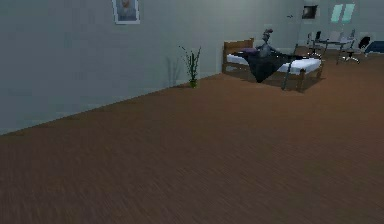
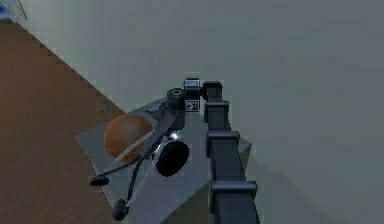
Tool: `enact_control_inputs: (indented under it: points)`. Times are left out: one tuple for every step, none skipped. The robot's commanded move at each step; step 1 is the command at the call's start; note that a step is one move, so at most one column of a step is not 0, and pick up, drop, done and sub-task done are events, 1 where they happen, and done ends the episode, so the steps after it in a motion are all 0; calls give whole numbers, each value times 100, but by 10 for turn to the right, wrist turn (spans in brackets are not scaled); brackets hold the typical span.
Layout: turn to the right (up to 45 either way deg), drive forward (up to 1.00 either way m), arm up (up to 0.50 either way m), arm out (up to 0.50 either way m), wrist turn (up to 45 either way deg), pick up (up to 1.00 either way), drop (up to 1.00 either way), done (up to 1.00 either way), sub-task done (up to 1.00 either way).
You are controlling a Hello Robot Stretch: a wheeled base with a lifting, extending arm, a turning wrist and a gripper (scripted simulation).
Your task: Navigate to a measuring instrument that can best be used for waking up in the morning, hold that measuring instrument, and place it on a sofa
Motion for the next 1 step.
enact_control_inputs:
  points:
    - [0, 0, 0, 0, 450, 0, 0, 0, 0]
